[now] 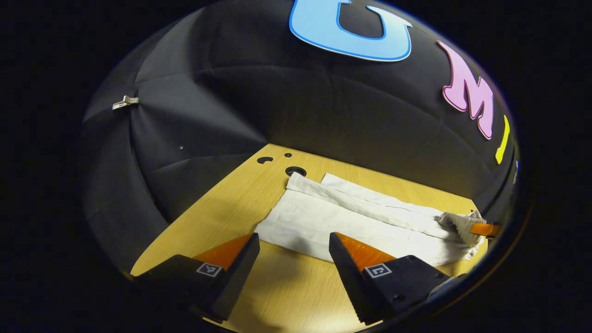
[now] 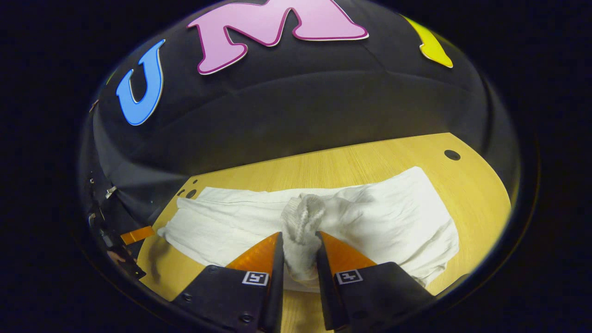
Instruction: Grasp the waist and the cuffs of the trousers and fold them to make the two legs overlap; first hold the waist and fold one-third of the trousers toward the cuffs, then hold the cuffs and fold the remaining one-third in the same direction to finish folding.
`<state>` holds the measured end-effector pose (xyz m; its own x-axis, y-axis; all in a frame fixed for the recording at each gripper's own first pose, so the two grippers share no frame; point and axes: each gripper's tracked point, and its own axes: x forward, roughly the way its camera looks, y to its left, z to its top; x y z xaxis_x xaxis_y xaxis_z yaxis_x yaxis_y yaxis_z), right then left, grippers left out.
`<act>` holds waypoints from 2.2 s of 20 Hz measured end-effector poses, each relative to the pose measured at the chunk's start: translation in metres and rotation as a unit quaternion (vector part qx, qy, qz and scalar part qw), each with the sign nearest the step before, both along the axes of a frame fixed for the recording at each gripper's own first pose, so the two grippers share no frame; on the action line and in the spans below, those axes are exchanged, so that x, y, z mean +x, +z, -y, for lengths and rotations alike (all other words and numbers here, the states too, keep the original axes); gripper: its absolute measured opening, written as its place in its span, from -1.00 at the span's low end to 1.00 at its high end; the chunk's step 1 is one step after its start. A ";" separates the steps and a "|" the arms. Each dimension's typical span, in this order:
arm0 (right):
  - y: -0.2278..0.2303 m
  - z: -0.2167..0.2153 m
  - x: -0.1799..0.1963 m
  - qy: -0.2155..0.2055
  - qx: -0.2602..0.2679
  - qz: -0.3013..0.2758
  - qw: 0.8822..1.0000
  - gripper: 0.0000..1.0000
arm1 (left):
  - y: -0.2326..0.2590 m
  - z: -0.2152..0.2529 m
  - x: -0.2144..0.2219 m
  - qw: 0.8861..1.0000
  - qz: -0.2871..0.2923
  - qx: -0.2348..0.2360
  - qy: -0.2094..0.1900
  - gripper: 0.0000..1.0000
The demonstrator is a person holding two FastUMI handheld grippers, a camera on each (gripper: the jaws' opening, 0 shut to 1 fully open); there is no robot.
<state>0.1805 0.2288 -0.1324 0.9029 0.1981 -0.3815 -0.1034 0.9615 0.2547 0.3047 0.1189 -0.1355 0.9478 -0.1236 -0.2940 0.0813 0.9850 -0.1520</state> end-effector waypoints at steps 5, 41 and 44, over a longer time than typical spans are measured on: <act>0.002 -0.017 -0.023 0.036 0.010 -0.001 0.999 0.82 | -0.012 0.005 0.039 1.000 -0.025 0.003 0.018 0.92; 0.045 0.128 -0.248 -0.111 -0.011 -0.021 0.994 0.96 | 0.030 0.070 0.027 0.993 -0.054 -0.080 -0.060 -0.89; 0.045 0.137 -0.254 -0.120 -0.002 -0.015 0.993 0.97 | 0.057 0.085 0.020 0.994 -0.041 -0.080 -0.069 -0.89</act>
<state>-0.0735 0.0922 -0.0879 0.9121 -0.0221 -0.4095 0.1357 0.9586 0.2504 0.3244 0.0334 -0.0787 0.8920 -0.3016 -0.3366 0.1939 0.9282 -0.3177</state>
